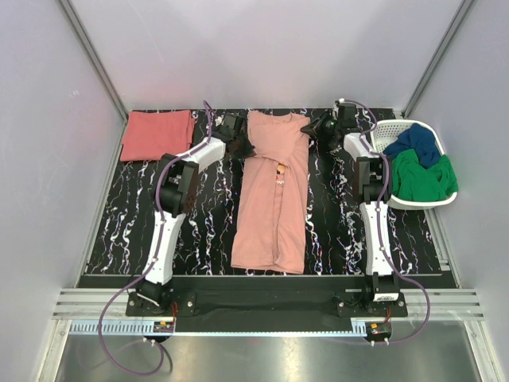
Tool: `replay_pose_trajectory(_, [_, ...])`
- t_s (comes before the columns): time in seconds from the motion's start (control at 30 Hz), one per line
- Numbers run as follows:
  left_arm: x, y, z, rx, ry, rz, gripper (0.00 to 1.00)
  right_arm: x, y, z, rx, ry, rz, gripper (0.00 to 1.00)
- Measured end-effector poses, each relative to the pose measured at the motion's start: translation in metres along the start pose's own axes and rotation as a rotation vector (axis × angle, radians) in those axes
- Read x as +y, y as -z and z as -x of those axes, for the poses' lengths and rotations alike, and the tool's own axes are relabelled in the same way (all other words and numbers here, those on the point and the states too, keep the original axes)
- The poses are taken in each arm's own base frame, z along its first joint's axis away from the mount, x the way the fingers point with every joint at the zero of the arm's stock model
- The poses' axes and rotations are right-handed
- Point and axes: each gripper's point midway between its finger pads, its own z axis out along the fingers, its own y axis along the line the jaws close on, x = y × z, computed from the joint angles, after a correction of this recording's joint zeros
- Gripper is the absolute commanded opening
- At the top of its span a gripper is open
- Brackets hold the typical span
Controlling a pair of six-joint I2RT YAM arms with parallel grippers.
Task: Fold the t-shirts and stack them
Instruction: Fold the tshirt
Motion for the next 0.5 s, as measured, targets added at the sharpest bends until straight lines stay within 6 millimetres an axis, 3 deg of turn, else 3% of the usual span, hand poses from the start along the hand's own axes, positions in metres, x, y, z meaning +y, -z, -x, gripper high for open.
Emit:
replay_pose_trajectory(0.2, [0.0013,0.0018,-0.0015,-0.001,0.012,0.005,0.00,0.0066,0.0000,0.0028,-0.006,0.023,0.030,0.33])
replay_pose_trajectory(0.5, [0.0019,0.0020,-0.0018,-0.001,0.013,0.007,0.00,0.0095,0.0005,0.0089,-0.063,0.061,0.056,0.29])
